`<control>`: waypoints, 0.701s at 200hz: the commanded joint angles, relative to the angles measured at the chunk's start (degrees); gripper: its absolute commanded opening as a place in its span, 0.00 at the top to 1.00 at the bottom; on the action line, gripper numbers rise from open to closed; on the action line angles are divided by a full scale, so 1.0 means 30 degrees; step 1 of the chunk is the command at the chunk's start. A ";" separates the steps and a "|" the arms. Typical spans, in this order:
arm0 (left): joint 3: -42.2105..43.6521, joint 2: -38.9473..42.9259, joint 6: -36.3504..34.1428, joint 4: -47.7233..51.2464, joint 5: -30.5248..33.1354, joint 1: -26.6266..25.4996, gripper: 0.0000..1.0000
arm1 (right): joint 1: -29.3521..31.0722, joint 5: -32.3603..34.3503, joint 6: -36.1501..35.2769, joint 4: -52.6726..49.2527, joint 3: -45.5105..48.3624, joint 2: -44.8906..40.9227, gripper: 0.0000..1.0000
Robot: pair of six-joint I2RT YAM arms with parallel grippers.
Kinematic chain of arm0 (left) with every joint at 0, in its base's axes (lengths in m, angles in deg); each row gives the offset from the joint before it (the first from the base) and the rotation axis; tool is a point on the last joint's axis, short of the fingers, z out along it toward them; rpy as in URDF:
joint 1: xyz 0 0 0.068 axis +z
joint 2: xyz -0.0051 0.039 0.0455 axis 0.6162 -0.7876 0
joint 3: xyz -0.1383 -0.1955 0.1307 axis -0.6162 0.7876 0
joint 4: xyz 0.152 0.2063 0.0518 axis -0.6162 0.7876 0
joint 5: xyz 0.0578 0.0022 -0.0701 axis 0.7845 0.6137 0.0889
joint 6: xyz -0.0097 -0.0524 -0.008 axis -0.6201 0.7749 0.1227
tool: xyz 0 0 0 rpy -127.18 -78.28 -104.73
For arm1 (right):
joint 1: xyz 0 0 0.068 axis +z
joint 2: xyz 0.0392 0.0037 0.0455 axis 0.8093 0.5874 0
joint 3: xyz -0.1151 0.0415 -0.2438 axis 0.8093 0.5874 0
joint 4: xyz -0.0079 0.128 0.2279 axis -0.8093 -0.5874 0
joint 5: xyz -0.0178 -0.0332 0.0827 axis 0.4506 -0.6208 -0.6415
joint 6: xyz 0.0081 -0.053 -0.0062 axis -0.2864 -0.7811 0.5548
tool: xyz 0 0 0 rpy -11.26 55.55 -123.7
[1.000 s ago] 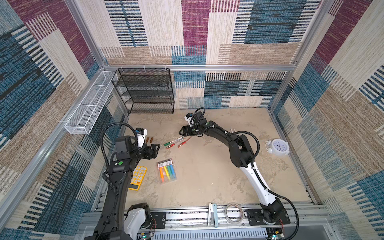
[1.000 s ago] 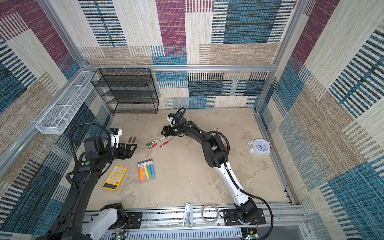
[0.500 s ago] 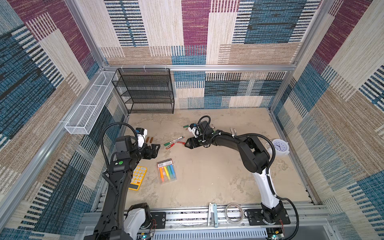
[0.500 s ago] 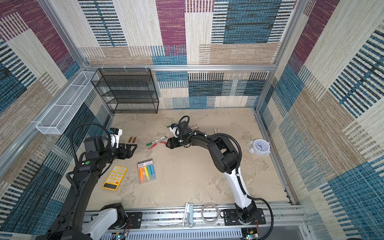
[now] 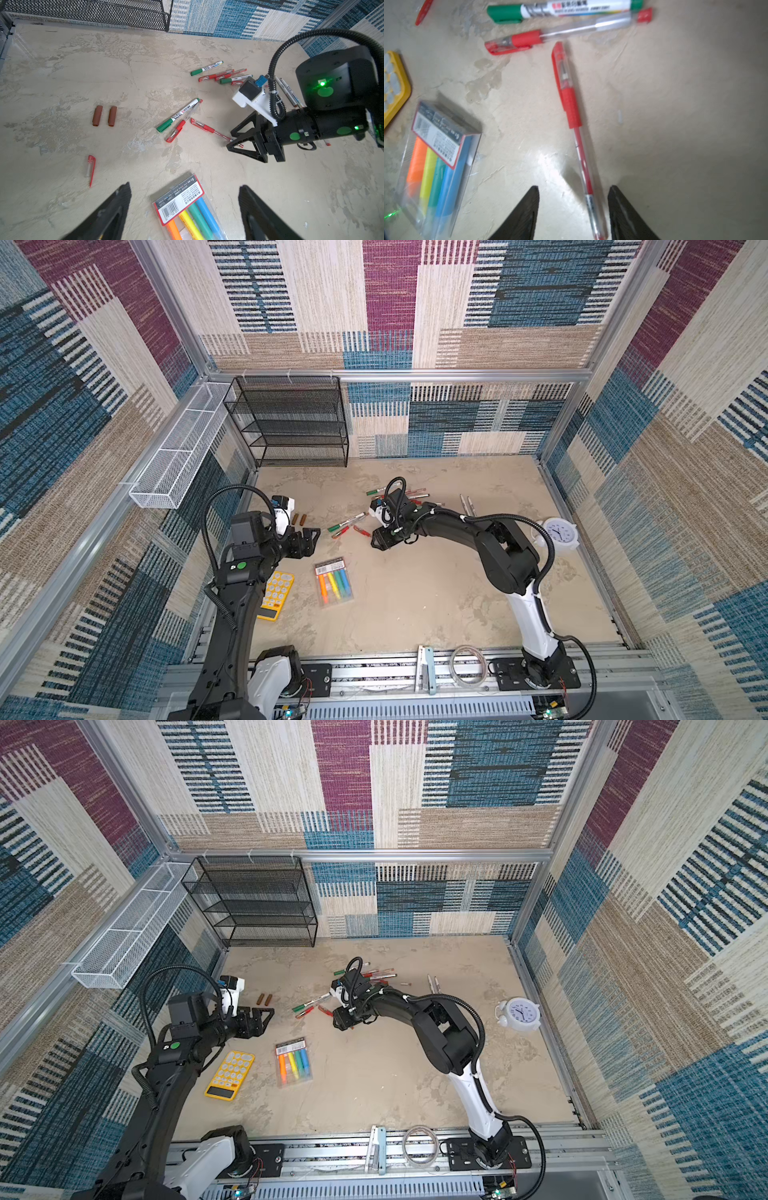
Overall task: Open the pen caps
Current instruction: 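Reach the right gripper to a second red gel pen and grasp it, then lift the red pen with the right gripper toward the left gripper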
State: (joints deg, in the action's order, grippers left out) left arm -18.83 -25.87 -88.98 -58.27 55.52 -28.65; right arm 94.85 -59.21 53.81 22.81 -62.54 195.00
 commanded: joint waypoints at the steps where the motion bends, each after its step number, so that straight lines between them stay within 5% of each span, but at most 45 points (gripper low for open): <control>1: -0.0174 -0.0015 -0.0068 -0.0247 -0.0169 0.0035 0.15 | 0.0103 0.1966 -0.0812 -0.2432 -0.2002 0.1109 0.49; 52: -0.0225 0.0125 -0.0184 -0.0131 -0.0041 0.0028 0.15 | 0.0383 0.2481 -0.1704 -0.4543 -0.5330 0.3378 0.60; 140: -0.0110 0.0044 -0.0159 -0.0220 -0.0254 0.0123 0.15 | 0.0689 0.2915 -0.2123 -0.3936 -0.2271 0.2078 0.81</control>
State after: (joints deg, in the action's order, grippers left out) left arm -18.87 -25.43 -89.00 -58.31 55.52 -28.41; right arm 96.62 -52.02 47.74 17.68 -72.55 202.08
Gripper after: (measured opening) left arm 0.846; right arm 0.217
